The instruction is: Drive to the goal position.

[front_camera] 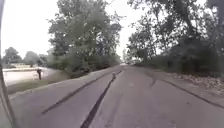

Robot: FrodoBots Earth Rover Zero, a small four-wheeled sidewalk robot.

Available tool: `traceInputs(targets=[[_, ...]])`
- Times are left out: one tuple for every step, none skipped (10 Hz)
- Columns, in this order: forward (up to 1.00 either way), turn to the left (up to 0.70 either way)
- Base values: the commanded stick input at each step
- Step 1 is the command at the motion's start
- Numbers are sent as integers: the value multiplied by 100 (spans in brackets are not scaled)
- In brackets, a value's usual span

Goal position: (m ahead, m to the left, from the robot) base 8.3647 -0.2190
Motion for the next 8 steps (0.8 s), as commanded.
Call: traceInputs(targets=[[70, 0], [70, 0], [70, 0], [70, 0], [70, 0], [70, -9], [70, -35], [70, -35]])
